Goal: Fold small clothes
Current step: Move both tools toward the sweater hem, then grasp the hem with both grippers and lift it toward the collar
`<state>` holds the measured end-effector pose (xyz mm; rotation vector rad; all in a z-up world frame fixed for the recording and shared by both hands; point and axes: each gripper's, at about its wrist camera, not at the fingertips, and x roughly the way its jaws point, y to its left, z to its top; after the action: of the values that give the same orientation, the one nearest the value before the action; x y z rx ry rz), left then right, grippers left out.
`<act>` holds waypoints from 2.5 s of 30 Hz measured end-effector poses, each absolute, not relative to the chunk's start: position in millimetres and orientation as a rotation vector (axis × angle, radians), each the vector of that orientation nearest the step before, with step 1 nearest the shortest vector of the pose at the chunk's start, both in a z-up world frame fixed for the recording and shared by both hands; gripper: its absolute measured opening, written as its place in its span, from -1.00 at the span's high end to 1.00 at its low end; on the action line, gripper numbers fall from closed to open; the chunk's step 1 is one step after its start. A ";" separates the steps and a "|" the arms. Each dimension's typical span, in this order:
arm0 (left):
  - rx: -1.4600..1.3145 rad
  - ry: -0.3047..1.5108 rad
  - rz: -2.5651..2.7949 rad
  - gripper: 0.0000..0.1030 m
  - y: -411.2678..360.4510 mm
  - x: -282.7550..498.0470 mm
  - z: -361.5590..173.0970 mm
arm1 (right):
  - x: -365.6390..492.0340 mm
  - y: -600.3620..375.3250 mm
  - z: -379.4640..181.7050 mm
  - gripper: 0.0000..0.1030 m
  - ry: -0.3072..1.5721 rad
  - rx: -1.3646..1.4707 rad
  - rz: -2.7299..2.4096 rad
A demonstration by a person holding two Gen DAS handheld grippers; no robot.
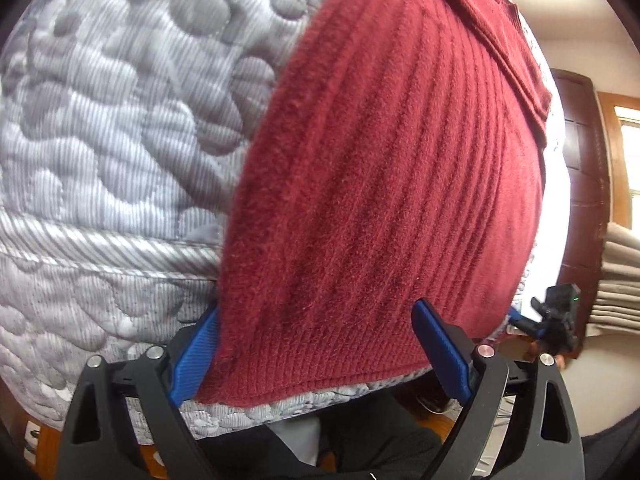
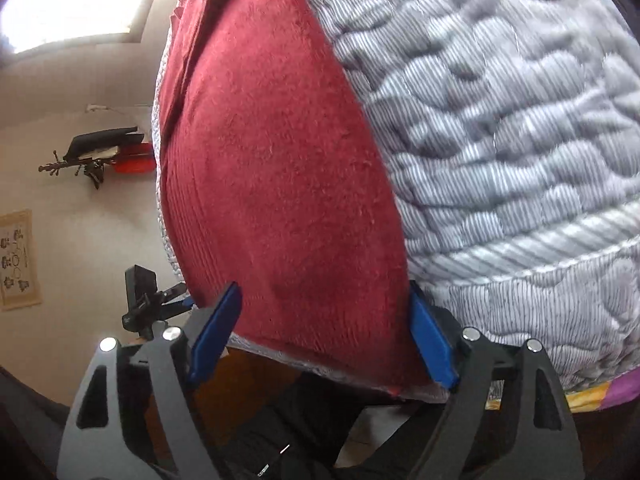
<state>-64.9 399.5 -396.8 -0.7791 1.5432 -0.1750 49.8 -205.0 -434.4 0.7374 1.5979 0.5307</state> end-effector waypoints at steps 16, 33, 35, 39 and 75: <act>-1.084 1.580 -0.282 -0.63 429.9 -83.6 -435.0 | 12.9 -189.6 -466.5 0.57 1.698 0.799 0.692; -1.206 1.454 -0.330 0.86 444.6 -106.4 -393.8 | 21.7 -191.9 -383.3 0.89 1.619 0.979 0.701; -1.247 1.392 -0.345 0.86 451.0 -106.5 -377.6 | 27.3 -193.3 -366.1 0.89 1.581 1.009 0.692; -1.332 1.243 -0.371 0.86 470.5 -99.7 -348.9 | 40.1 -198.2 -330.0 0.88 1.490 1.080 0.675; -1.527 1.009 -0.201 -0.15 509.2 152.5 -379.7 | 327.4 -185.4 -331.7 0.09 1.399 1.073 0.478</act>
<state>152.5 509.2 -379.7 -1.5273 1.0090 -0.2012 327.4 -185.4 -331.7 1.0733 1.3994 0.4783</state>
